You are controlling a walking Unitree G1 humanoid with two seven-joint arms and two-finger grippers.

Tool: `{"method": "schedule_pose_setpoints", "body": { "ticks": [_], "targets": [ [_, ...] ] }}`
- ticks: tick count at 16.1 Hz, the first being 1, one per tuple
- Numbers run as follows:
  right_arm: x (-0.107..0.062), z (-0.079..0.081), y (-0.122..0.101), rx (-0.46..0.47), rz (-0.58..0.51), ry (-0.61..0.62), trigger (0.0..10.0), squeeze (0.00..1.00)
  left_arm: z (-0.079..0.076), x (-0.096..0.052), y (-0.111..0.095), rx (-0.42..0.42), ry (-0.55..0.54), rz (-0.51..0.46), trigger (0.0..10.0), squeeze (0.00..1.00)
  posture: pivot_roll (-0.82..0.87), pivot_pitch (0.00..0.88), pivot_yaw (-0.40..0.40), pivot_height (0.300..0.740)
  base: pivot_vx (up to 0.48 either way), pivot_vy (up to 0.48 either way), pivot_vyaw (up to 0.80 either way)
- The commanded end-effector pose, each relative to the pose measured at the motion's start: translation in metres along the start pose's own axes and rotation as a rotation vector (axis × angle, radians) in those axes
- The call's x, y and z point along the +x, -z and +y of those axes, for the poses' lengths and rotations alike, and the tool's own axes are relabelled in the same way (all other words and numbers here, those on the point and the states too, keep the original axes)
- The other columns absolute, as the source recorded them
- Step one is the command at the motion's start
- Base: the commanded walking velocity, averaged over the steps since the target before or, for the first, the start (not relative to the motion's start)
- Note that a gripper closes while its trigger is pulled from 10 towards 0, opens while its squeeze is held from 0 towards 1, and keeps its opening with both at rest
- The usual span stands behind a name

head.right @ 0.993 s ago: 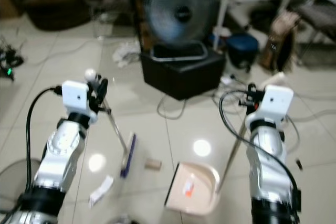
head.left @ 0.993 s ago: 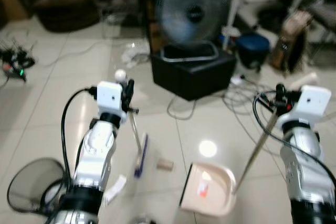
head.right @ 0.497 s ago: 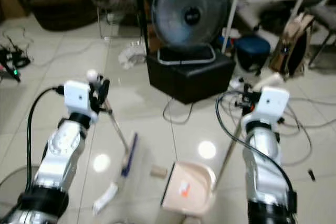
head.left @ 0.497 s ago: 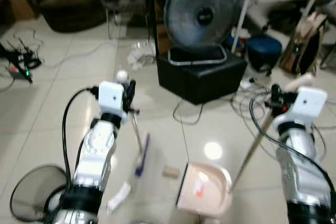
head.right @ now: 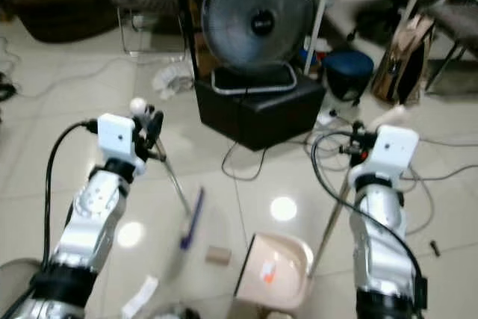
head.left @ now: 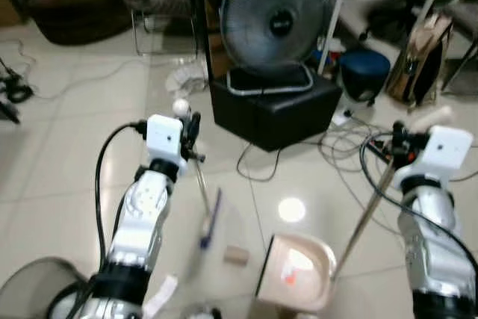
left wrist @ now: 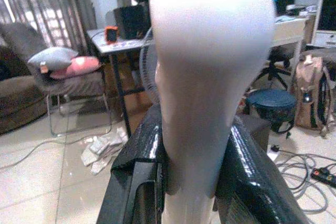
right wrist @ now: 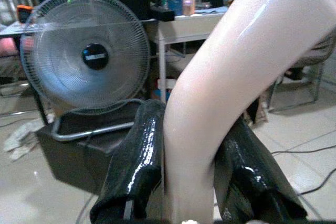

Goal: Sweep floor

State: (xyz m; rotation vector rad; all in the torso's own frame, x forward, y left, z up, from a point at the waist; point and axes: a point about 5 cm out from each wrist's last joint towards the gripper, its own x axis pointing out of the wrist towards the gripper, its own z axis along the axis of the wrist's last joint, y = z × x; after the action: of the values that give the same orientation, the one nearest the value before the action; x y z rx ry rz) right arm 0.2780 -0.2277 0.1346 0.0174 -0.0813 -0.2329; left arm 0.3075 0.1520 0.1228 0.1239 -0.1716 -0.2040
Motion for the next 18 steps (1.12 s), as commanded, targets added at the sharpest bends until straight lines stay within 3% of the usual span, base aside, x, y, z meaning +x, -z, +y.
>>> {"method": "schedule_pose_setpoints", "body": {
  "ticks": [1,6,12,16,18],
  "targets": [
    [0.001,0.007,-0.007,0.023,-0.03,-0.028,10.0,0.0,0.007,0.004,-0.011,0.033,-0.017,-0.047,10.0,0.0,-0.01,0.08,0.052,0.74,0.386,0.0,0.0],
    [0.001,0.003,-0.009,0.017,-0.037,-0.011,10.0,0.0,0.007,0.005,-0.01,0.026,-0.019,-0.04,10.0,0.0,-0.03,0.089,0.063,0.74,0.37,0.0,0.0],
    [0.001,-0.003,-0.008,-0.01,-0.032,0.009,10.0,0.0,0.007,0.006,-0.009,0.032,-0.006,-0.03,10.0,0.0,-0.02,0.099,0.065,0.74,0.0,0.0,0.0],
    [0.004,-0.01,-0.004,-0.076,-0.038,0.02,10.0,0.0,0.01,0.007,-0.004,0.061,-0.016,0.004,10.0,0.0,-0.01,0.098,0.076,0.74,0.0,0.0,0.0],
    [0.012,-0.013,-0.006,-0.224,-0.088,-0.012,10.0,0.0,0.013,0.011,-0.001,0.056,-0.03,0.017,10.0,0.0,-0.01,0.118,0.07,0.74,0.0,0.0,0.0]
  ]
}}
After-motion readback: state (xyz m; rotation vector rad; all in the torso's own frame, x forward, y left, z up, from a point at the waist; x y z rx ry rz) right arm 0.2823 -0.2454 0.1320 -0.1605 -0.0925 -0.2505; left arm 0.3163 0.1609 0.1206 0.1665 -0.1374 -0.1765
